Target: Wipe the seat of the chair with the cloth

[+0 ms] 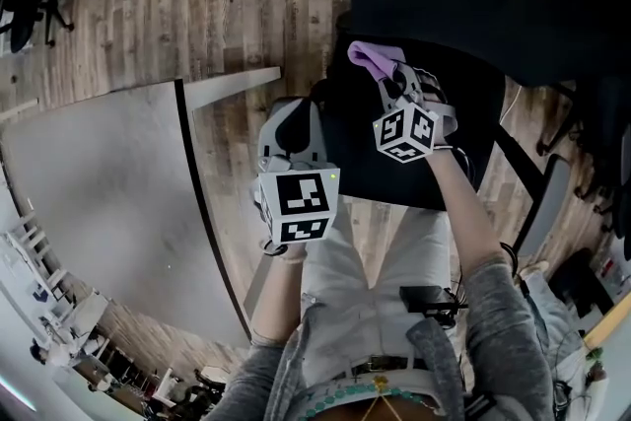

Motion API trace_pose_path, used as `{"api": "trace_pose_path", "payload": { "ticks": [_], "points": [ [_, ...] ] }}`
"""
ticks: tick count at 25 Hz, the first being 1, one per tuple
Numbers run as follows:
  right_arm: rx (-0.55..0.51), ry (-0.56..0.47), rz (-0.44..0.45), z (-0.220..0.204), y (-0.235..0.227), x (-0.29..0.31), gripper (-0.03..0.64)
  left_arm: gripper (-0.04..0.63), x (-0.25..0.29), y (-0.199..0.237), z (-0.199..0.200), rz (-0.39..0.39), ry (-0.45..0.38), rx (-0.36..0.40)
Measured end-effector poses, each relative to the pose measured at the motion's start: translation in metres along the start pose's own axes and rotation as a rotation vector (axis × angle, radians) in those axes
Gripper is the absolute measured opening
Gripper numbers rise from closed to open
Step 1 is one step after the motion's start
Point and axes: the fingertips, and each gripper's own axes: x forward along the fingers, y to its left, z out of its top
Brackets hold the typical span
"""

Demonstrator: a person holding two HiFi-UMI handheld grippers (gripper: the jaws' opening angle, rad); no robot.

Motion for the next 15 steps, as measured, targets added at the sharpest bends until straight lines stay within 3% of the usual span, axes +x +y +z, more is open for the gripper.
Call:
{"api": "trace_pose_path", "payload": {
  "ticks": [15],
  "points": [
    [-0.133, 0.174, 0.041, -0.022, 0.032, 0.079, 0.048, 0.009, -0.001, -0.004, 0.001, -0.037, -0.004, -0.017]
  ]
}}
